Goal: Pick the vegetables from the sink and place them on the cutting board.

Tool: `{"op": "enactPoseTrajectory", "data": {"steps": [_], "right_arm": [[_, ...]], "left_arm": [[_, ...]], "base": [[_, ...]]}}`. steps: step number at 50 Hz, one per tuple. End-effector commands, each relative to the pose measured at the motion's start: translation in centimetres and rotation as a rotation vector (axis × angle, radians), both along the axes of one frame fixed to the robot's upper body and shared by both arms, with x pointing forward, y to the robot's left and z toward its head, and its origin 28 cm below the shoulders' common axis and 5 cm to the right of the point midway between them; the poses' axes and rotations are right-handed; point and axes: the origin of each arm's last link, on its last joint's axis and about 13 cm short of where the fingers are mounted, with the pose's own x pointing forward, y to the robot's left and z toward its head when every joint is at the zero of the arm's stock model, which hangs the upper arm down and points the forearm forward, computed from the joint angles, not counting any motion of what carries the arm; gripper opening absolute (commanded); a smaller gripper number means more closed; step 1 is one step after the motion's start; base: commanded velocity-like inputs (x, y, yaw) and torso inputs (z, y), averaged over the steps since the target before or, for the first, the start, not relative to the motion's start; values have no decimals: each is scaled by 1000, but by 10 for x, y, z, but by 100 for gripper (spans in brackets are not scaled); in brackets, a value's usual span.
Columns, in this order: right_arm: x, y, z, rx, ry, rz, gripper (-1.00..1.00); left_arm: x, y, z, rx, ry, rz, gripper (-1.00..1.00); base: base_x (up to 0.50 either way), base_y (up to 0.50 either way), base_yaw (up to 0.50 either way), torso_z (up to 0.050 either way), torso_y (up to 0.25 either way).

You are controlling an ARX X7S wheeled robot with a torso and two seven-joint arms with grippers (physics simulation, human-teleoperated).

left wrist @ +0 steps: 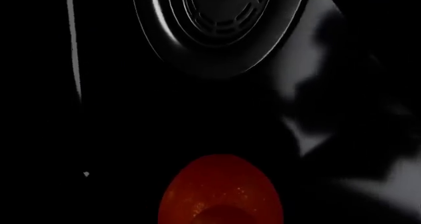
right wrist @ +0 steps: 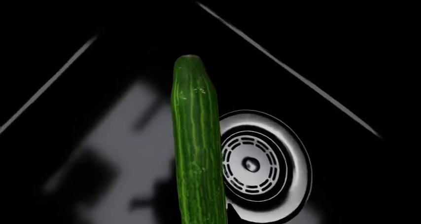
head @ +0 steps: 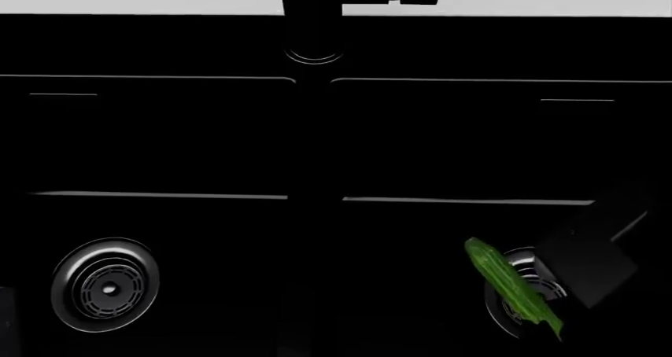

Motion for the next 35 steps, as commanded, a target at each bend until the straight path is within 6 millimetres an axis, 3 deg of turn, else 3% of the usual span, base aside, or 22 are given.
{"op": "enactPoseTrajectory", "data": {"steps": [1, 6, 12, 13, 16, 28, 35], "right_arm": [[-9, 11, 23, -36, -139, 6, -100], [-19, 8, 35, -57, -230, -97, -100], [-31, 12, 53, -71, -348, -171, -100], [-37, 14, 59, -68, -404, -205, -100], [-40, 18, 66, -62, -428, -195, -100], [-41, 20, 76, -58, -465, -212, -100], [-51, 26, 84, -35, -528, -233, -100]], "left_arm": [[12, -19, 4, -5, -388, -12, -100], [0, -31, 22, -236, -510, 6, -100], [-19, -35, 24, -284, -565, -36, -100], [-37, -36, 40, -370, -676, 7, -100], [-46, -39, 49, -413, -726, 40, -100], [-52, -39, 60, -479, -833, 100, -100], [-45, -47, 61, -543, -916, 141, -100]], "base": [[50, 3, -4, -13, -13], [50, 3, -5, -4, -7], [49, 2, -3, -2, -2], [45, 0, 2, -4, 250], [47, 0, 2, -2, 250], [47, 0, 1, 0, 250], [-500, 0, 0, 0, 250]]}}
